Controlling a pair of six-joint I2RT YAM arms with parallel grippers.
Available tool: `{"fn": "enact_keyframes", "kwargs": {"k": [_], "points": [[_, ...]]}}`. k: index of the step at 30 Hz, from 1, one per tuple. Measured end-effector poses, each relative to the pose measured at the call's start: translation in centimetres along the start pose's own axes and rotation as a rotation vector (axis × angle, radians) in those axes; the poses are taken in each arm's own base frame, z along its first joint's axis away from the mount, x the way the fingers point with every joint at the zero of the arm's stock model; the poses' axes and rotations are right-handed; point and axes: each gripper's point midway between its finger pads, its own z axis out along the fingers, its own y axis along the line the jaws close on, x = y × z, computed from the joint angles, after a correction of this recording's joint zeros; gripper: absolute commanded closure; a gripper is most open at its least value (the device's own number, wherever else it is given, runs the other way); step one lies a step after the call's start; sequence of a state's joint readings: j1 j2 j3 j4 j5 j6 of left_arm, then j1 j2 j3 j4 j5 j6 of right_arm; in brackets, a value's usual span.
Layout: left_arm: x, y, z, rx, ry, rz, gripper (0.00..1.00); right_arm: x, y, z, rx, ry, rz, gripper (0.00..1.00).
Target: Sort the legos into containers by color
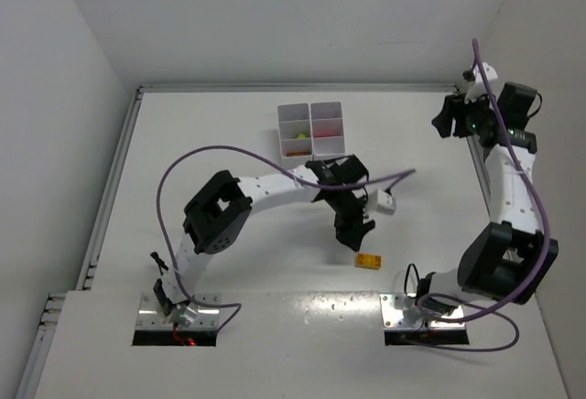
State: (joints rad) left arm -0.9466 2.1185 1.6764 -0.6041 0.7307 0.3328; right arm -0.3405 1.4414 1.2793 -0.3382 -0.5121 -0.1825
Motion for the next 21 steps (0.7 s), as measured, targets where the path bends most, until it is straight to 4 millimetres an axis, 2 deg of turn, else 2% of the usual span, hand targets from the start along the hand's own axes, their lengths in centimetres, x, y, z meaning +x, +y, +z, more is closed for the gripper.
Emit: {"fn": "enact_keyframes", "kwargs": {"k": [1,3,5,9,12,17,21], "points": [[0.4,-1.3,1.1,0.026,0.025,0.024,0.34,1.4,0.1,-0.8,0.001,0.026,0.028,0.39],[0.9,-3.7,3.0,0.07,0.061,0.075,0.34,3.0,0.3,-2.2,0.005,0.052,0.064,0.39],[1.3,-5.3,4.4,0.096,0.083,0.113,0.33,3.2,0.5,-3.8,0.012,0.05,0.079,0.39],[1.5,-5.8,5.4,0.085,0.1,0.146,0.31,2.3,0.7,-6.2,0.028,0.011,0.066,0.39],[1.6,-5.2,6.3,0.036,0.108,0.172,0.31,2.0,1.0,-7.5,0.029,-0.007,0.054,0.39],[3.6,-5.6,8.6,-0.033,0.138,0.21,0.31,2.7,1.2,-8.2,0.013,0.001,0.07,0.39],[3.2,-5.7,9.3,-0.078,0.13,0.24,0.31,3.2,1.2,-8.5,0.004,0.009,0.087,0.39]]}}
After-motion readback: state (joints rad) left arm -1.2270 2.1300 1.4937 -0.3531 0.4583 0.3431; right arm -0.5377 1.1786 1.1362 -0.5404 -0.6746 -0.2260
